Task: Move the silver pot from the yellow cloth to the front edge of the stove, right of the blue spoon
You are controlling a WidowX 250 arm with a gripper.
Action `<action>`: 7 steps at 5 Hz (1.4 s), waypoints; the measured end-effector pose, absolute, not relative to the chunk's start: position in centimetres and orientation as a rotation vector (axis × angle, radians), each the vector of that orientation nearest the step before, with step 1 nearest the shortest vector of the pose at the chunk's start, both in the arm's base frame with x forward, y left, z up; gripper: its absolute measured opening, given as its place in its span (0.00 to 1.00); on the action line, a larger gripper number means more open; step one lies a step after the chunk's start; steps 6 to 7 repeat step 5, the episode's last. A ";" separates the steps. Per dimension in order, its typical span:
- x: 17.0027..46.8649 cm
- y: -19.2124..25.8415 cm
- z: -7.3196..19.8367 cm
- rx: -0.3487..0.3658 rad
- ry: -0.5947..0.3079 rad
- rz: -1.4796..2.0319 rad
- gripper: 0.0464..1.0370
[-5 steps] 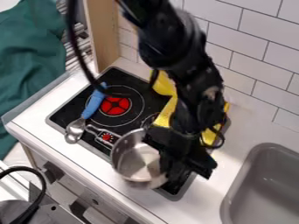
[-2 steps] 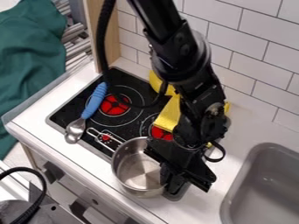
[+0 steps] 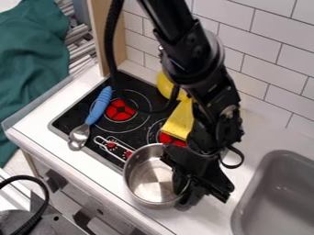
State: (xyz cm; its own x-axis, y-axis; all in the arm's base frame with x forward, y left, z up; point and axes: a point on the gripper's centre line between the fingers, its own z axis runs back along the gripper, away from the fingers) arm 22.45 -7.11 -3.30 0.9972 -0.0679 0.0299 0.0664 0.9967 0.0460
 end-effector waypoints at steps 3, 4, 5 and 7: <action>22.7 -5.7 0.8 0.041 -0.080 0.037 0.97; 23.2 -4.9 2.1 0.032 -0.090 0.186 0.97; 23.7 -4.2 2.3 0.002 -0.087 0.262 0.97; 23.7 -4.2 2.3 0.002 -0.087 0.262 0.97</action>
